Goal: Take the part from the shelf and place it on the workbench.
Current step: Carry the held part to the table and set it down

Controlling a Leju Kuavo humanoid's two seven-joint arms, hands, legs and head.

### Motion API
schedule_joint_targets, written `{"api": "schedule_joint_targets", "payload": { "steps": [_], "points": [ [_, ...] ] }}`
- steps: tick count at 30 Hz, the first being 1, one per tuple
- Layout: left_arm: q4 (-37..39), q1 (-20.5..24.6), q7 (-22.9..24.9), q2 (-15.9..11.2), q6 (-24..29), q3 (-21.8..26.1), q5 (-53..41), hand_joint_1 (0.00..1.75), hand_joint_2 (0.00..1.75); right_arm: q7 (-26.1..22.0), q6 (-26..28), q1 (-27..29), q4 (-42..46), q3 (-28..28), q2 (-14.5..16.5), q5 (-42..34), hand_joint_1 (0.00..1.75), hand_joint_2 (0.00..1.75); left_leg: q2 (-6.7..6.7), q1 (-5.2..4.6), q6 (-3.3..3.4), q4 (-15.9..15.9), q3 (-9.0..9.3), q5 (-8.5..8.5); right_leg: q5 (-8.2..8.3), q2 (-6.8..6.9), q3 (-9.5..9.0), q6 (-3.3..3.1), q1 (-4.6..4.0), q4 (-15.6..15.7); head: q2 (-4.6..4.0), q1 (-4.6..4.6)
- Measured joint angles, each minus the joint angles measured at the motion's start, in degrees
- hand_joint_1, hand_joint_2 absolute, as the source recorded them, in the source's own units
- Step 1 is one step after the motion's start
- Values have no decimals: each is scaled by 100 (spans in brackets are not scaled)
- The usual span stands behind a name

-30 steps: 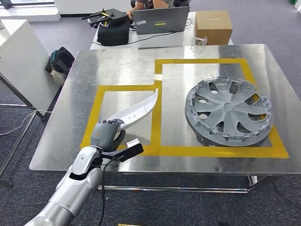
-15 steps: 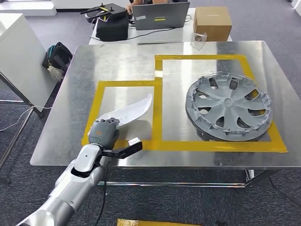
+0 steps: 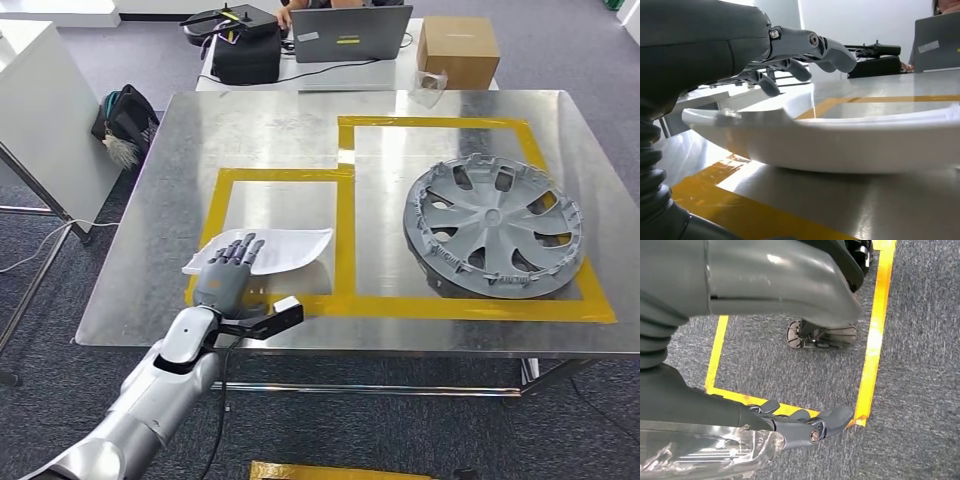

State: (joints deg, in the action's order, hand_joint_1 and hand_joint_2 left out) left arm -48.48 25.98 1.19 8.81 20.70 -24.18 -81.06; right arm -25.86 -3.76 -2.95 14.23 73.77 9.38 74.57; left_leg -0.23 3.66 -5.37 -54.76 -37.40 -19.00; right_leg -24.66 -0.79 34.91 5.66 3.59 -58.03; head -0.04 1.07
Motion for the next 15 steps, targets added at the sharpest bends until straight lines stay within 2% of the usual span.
{"api": "schedule_joint_targets", "payload": {
  "steps": [3, 7, 11, 13, 14, 15],
  "points": [
    [-63, -71, -244, 17, 103, 7, 261, 0, 0, 17, 2, 5, 0, 1, 0, -18, 0, 0, 0, -12, 27, -14, -7, -11, 8, 0, -6, 10, 18, 15, -1, 2],
    [-544, -410, -678, 26, 339, 64, 852, 0, 0, 5, 29, 18, 0, 9, 1, -102, 0, 0, 1, -44, 130, -75, -31, -71, 2, 0, -17, 46, 55, 25, 0, 4],
    [-1301, -889, -981, -13, 510, 129, 1333, 0, 0, 3, 38, 45, 0, 45, 18, -179, 0, 0, 1, -94, 245, -194, -79, -151, -16, 5, -56, 145, 96, 55, -1, 5],
    [-1661, -1119, -1131, -35, 620, 148, 1524, 0, 0, -1, 25, 62, 1, 86, 35, -228, 0, 0, 3, -102, 315, -167, -59, -115, 5, 8, -104, 216, 114, 129, -1, 2],
    [-1828, -1221, -1188, -42, 710, 154, 1566, 0, 0, -5, 15, 75, 1, 109, 43, -251, 0, 0, 7, -97, 350, -115, -30, -75, -47, 21, -111, 230, 109, 117, -1, -3],
    [-1973, -1306, -1221, -48, 832, 158, 1556, 0, 0, -10, 5, 89, 2, 130, 47, -267, 0, 0, 13, -89, 379, -61, -3, -34, -176, 33, -76, 226, 92, 1, 0, -14]
  ]
}}
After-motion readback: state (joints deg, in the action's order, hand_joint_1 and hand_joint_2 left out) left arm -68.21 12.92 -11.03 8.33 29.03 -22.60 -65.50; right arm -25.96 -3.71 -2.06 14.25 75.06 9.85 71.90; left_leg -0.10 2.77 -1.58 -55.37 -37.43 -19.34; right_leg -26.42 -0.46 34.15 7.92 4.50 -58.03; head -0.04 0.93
